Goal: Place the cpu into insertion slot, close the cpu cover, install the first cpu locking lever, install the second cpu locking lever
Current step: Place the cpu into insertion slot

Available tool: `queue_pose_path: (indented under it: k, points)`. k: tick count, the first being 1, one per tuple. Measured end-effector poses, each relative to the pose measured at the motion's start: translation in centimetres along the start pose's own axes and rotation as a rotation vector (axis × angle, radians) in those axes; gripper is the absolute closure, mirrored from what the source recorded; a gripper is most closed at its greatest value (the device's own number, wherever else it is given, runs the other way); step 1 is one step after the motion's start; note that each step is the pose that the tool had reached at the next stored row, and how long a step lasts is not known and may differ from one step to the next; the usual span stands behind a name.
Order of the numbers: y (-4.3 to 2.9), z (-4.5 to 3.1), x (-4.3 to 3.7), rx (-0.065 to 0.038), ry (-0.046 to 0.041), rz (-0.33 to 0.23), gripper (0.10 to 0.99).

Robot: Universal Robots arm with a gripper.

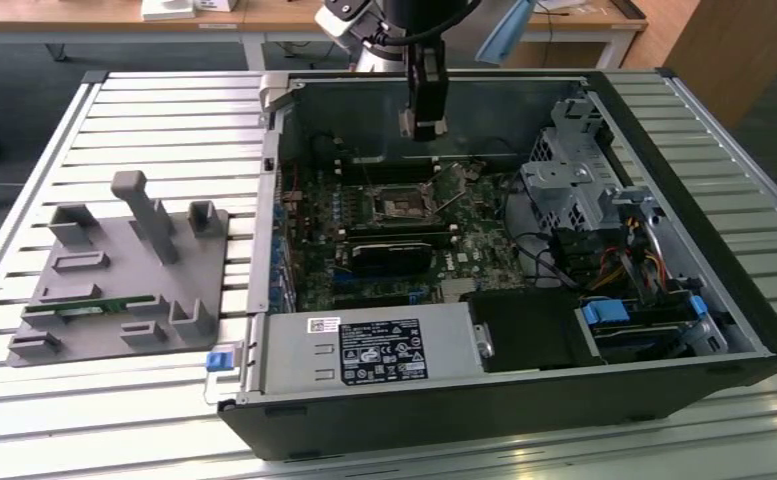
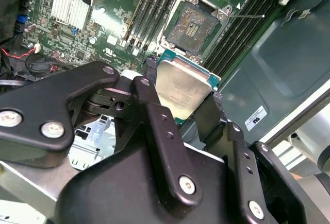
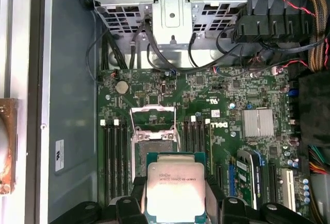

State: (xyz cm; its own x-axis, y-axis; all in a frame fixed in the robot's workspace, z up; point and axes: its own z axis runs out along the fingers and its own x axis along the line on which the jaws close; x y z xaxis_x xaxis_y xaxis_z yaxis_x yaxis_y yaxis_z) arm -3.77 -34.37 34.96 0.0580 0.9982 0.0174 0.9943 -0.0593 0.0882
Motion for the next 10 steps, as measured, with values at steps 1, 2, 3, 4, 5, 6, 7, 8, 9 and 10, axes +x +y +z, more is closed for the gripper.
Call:
queue_pose_path:
  k: [1, 2, 3, 4, 5, 6, 7, 8, 9, 10]
  points:
    - [0.00, 0.04, 0.00, 0.000, 0.0000, 0.000, 0.549]
    - [-0.01, 0.08, 0.00, 0.000, 0.0000, 0.000, 0.549]
    - [-0.01, 0.11, 0.00, 0.000, 0.0000, 0.000, 0.549]
    - [-0.01, 0.13, 0.00, 0.000, 0.0000, 0.000, 0.549]
    - [-0.02, 0.16, 0.00, 0.000, 0.0001, 0.000, 0.549]
    - [-0.02, 0.19, -0.01, 0.000, 0.0000, 0.000, 0.549]
    - [-0.02, 0.22, 0.00, 0.000, 0.0000, 0.000, 0.549]
    - [-0.02, 0.25, -0.01, 0.000, 0.0000, 0.000, 0.549]
    - [-0.03, 0.27, -0.01, 0.000, 0.0000, 0.000, 0.549]
    - [-0.03, 0.30, -0.01, 0.000, 0.0000, 0.000, 0.549]
